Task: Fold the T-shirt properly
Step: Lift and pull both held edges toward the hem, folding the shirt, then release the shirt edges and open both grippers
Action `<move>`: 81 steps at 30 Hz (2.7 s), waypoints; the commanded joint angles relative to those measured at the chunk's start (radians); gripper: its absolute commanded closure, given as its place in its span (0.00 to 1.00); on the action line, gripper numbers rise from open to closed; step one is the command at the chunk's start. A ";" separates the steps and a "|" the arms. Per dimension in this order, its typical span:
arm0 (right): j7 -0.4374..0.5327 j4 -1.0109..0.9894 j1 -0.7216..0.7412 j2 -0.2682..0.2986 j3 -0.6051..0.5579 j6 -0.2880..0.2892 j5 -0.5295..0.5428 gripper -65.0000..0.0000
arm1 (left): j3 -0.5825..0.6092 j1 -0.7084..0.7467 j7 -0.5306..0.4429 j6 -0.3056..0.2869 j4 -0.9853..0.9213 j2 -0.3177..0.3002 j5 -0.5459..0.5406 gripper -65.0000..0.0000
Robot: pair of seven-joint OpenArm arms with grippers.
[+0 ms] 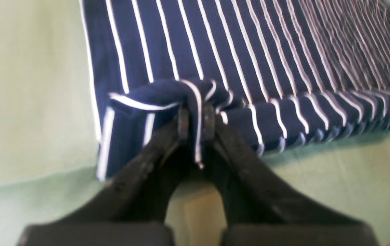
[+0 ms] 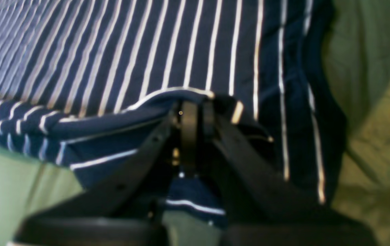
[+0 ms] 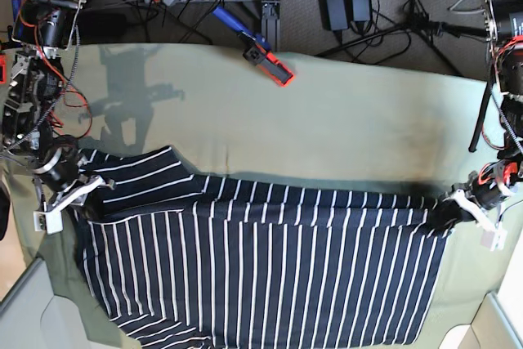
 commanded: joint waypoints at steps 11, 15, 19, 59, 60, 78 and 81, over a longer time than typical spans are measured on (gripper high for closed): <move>0.059 -0.215 0.278 0.013 -0.187 0.022 -0.059 1.00 | 0.106 -0.139 -0.134 -0.016 -0.047 -0.022 0.135 1.00; 0.065 -0.256 0.317 -0.002 -0.198 0.022 -0.087 1.00 | 0.151 -0.142 -0.187 -0.016 -0.047 -0.022 0.183 0.81; 0.103 -0.304 0.322 -0.017 -0.198 0.022 -0.099 1.00 | 0.151 -0.142 -0.210 0.001 -0.047 -0.021 0.214 0.68; -0.012 -0.277 0.043 -0.061 0.377 0.019 0.113 0.33 | -0.109 -0.008 0.114 -0.016 -0.041 -0.031 -0.081 0.40; 0.000 -0.277 0.043 -0.066 0.366 0.019 0.113 0.33 | -0.109 -0.007 0.115 -0.016 -0.041 -0.031 -0.081 0.40; 0.078 -0.304 0.137 -0.091 0.339 0.003 0.012 0.34 | -0.109 -0.007 0.136 -0.016 -0.041 -0.030 -0.082 0.40; 0.096 -0.339 0.137 -0.091 0.339 0.003 0.012 0.34 | -0.109 -0.005 0.135 -0.016 -0.041 -0.030 -0.084 0.40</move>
